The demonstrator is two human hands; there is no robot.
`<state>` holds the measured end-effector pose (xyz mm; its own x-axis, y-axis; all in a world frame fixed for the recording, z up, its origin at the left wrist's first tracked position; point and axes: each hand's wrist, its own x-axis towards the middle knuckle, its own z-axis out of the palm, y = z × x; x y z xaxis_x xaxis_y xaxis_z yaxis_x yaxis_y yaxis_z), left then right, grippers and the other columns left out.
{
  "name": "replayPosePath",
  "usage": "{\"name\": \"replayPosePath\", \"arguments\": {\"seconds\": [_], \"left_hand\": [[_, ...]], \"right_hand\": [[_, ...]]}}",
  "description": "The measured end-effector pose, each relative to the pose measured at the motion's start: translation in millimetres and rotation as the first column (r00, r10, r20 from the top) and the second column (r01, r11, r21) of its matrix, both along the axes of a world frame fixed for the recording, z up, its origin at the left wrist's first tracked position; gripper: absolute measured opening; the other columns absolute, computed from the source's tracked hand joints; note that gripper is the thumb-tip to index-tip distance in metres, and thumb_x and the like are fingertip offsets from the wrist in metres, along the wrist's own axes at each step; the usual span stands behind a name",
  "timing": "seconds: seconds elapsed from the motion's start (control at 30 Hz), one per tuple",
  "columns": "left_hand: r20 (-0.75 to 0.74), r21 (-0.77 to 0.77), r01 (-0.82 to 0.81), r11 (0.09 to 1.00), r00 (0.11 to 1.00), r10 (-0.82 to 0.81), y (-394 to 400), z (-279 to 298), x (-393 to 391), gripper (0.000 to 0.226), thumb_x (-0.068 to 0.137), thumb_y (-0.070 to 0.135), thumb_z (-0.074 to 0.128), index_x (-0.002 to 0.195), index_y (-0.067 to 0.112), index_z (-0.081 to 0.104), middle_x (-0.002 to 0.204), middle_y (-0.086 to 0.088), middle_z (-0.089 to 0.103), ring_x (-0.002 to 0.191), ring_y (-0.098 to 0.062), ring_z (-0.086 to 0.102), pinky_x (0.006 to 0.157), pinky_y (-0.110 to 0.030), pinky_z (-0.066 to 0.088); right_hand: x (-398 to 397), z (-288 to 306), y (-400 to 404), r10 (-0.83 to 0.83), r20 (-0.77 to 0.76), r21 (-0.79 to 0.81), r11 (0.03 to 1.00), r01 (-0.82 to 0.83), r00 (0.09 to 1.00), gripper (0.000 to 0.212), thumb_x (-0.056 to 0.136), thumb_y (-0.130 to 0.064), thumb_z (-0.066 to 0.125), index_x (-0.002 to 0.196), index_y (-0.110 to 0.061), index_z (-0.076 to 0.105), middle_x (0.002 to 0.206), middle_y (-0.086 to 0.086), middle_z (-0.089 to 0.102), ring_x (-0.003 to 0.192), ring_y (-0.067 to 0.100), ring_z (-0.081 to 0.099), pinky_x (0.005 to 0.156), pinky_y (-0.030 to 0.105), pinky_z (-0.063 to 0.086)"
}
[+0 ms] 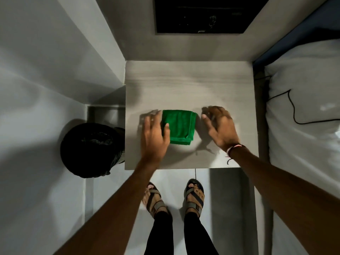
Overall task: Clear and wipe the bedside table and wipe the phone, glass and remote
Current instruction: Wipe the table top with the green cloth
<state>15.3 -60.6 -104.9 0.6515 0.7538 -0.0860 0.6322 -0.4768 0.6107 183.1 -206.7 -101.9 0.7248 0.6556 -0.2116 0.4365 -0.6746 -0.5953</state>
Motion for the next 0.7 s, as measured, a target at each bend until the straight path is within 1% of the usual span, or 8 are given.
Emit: {"name": "replayPosePath", "arguments": {"seconds": [0.13,0.2,0.27,0.33,0.43,0.5,0.6,0.7], "left_hand": [[-0.063,-0.384,-0.109,0.917,0.994,0.092,20.0,-2.1,17.5,0.048,0.084,0.010,0.075,0.128,0.002,0.057,0.108,-0.021,0.068,0.099,-0.036,0.066,0.092,-0.036,0.052],[-0.126,-0.532,-0.190,0.825,0.981,0.144,23.5,-1.4,29.4,0.055,0.081,0.003,0.078,0.130,0.002,0.054,0.107,-0.020,0.070,0.094,-0.030,0.069,0.088,-0.038,0.057],[-0.158,-0.599,-0.253,0.760,0.968,0.197,24.4,-0.3,38.3,0.056,0.079,-0.004,0.077,0.129,0.000,0.053,0.105,-0.020,0.067,0.091,-0.026,0.065,0.081,-0.032,0.055],[-0.187,-0.640,-0.281,0.715,0.960,0.210,24.7,0.0,41.1,0.051,0.078,-0.009,0.076,0.125,-0.006,0.056,0.104,-0.018,0.065,0.085,-0.022,0.063,0.072,-0.021,0.056],[-0.206,-0.663,-0.282,0.693,0.959,0.194,25.0,2.9,40.5,0.038,0.078,-0.012,0.075,0.114,-0.009,0.063,0.094,-0.013,0.064,0.069,-0.015,0.061,0.051,-0.006,0.050],[-0.201,-0.674,-0.267,0.689,0.964,0.177,26.8,6.2,38.8,0.037,0.079,-0.010,0.075,0.114,-0.007,0.064,0.095,-0.014,0.066,0.076,-0.019,0.063,0.054,-0.010,0.052],[-0.191,-0.698,-0.253,0.670,0.967,0.167,27.7,10.9,36.6,0.041,0.080,-0.010,0.074,0.118,-0.005,0.060,0.106,-0.018,0.068,0.086,-0.020,0.062,0.072,-0.027,0.053],[-0.175,-0.713,-0.242,0.658,0.970,0.167,28.2,14.7,36.3,0.043,0.080,-0.009,0.074,0.119,-0.002,0.057,0.113,-0.019,0.067,0.093,-0.023,0.063,0.082,-0.033,0.053]], "right_hand": [[-10.7,9.3,26.6,-0.110,-0.390,0.075,0.986,0.151,0.914,0.036,0.084,-0.036,0.077,0.114,-0.020,0.067,0.096,-0.005,0.072,0.087,0.007,0.069,0.081,0.016,0.055],[-13.1,6.1,36.5,-0.177,-0.466,0.020,0.978,0.210,0.867,0.024,0.075,-0.030,0.085,0.089,-0.031,0.067,0.080,-0.016,0.069,0.075,-0.002,0.067,0.078,0.013,0.054],[-13.2,2.5,41.9,-0.236,-0.469,-0.045,0.969,0.244,0.851,0.029,0.070,-0.020,0.088,0.073,-0.031,0.062,0.074,-0.018,0.067,0.075,0.002,0.065,0.085,0.021,0.055],[-14.5,0.6,44.0,-0.247,-0.486,-0.089,0.968,0.233,0.839,0.028,0.068,-0.015,0.088,0.074,-0.028,0.064,0.077,-0.012,0.068,0.080,0.010,0.066,0.090,0.029,0.056],[-14.9,1.7,45.2,-0.272,-0.527,-0.107,0.961,0.254,0.805,0.029,0.069,-0.013,0.087,0.094,-0.017,0.071,0.091,0.001,0.074,0.092,0.020,0.070,0.094,0.038,0.055],[-15.7,5.3,47.5,-0.294,-0.536,-0.120,0.954,0.274,0.791,0.037,0.069,-0.012,0.087,0.100,-0.018,0.068,0.102,0.007,0.074,0.099,0.024,0.069,0.095,0.040,0.054],[-21.8,8.9,48.7,-0.317,-0.569,-0.080,0.940,0.332,0.759,0.045,0.070,-0.006,0.084,0.099,-0.021,0.055,0.114,0.008,0.070,0.107,0.026,0.066,0.097,0.036,0.052],[-23.3,11.8,46.5,-0.319,-0.574,-0.060,0.935,0.349,0.754,0.046,0.071,-0.004,0.083,0.090,-0.031,0.052,0.112,0.006,0.069,0.106,0.027,0.066,0.094,0.037,0.054]]}}
